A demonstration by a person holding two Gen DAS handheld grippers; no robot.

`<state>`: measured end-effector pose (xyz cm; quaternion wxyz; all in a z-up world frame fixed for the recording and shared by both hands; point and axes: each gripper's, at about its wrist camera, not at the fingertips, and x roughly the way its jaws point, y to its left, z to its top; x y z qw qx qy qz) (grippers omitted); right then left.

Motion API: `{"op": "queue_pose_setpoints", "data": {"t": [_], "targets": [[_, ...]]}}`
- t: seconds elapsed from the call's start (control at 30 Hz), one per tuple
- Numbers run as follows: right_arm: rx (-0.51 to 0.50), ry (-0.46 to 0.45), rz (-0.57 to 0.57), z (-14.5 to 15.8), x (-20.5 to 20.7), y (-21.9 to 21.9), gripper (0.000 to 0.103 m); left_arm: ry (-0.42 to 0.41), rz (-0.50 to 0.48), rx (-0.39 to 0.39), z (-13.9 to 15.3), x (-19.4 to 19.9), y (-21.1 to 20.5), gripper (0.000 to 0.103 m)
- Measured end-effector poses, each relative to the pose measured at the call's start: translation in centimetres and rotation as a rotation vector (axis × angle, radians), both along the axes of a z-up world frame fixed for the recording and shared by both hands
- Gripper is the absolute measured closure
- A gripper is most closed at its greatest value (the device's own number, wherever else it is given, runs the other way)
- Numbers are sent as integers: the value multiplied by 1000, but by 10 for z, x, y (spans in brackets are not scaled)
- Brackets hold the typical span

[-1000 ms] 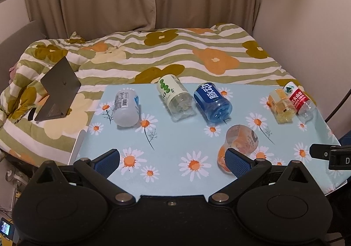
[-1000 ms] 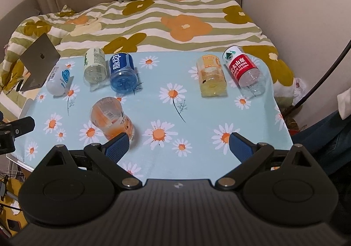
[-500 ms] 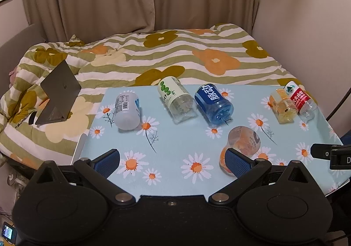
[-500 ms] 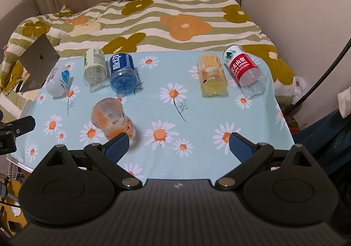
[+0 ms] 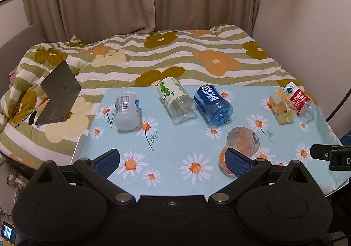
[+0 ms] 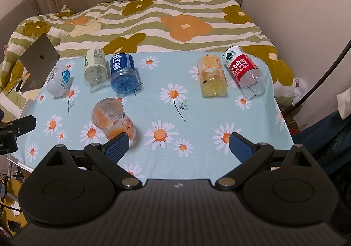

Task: Flip cup upright

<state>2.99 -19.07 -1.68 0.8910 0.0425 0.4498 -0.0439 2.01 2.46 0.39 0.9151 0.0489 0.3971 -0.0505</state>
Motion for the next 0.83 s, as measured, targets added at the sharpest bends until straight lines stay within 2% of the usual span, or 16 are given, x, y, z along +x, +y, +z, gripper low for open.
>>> {"op": "queue_pose_setpoints", "data": {"t": [0.83], "targets": [[2, -4, 2, 1, 0, 1, 0, -31, -4, 24, 0, -7, -6, 0]]}}
